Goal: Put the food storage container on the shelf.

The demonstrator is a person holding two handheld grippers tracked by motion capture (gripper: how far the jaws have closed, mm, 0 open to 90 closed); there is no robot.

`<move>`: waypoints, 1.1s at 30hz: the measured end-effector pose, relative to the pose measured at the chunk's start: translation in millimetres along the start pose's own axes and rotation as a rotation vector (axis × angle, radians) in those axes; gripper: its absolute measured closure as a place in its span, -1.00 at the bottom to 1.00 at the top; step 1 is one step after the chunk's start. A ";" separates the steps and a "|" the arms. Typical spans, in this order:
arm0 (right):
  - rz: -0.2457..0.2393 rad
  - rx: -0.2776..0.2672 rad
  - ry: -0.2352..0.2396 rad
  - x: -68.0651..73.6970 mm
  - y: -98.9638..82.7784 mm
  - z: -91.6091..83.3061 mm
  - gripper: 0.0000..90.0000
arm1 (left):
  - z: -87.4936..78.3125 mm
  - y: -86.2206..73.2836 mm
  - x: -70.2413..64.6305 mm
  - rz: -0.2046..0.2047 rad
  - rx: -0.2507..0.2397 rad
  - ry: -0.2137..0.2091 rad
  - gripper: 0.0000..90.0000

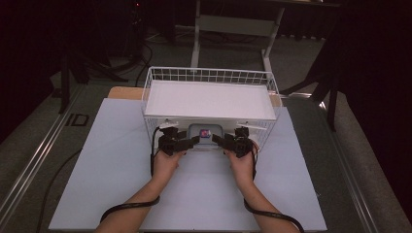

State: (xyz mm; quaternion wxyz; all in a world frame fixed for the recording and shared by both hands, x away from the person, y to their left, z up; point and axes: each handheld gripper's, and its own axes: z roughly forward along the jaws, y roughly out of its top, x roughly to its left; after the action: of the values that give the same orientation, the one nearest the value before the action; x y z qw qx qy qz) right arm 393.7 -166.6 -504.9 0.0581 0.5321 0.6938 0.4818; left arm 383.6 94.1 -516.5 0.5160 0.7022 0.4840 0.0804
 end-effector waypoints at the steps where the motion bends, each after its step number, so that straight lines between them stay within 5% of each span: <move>1: -0.011 -0.005 0.001 0.1 -0.1 -1.7 -0.22 | -2.6 -0.6 -1.2 0.001 -0.007 0.002 -0.33; 8: -0.094 -0.014 0.001 6.9 -7.4 -14.2 -0.22 | -20.1 -12.4 -10.8 0.081 -0.043 -0.029 -0.60; 16: -0.164 -0.018 0.003 22.7 -18.7 -29.6 -0.20 | -50.2 -24.6 -20.9 0.155 -0.034 -0.138 -0.81; 24: -0.238 0.003 0.011 39.7 -34.6 -28.5 -0.20 | -91.4 -40.0 -35.6 0.250 -0.017 -0.172 -0.82; 28: -0.246 0.034 0.009 44.4 -41.9 -18.9 -0.01 | -109.6 -45.6 -36.4 0.231 -0.042 -0.175 -0.82; 33: -0.277 0.041 0.008 50.0 -47.2 -9.4 0.66 | -119.0 -54.3 -39.8 0.257 -0.067 -0.169 -0.82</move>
State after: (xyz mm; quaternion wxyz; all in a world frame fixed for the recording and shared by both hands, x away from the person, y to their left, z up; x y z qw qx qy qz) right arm 334.6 -131.1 -512.7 0.1106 0.4304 0.7706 0.4569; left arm 257.7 140.7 -490.6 0.5634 0.7451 0.3420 0.1023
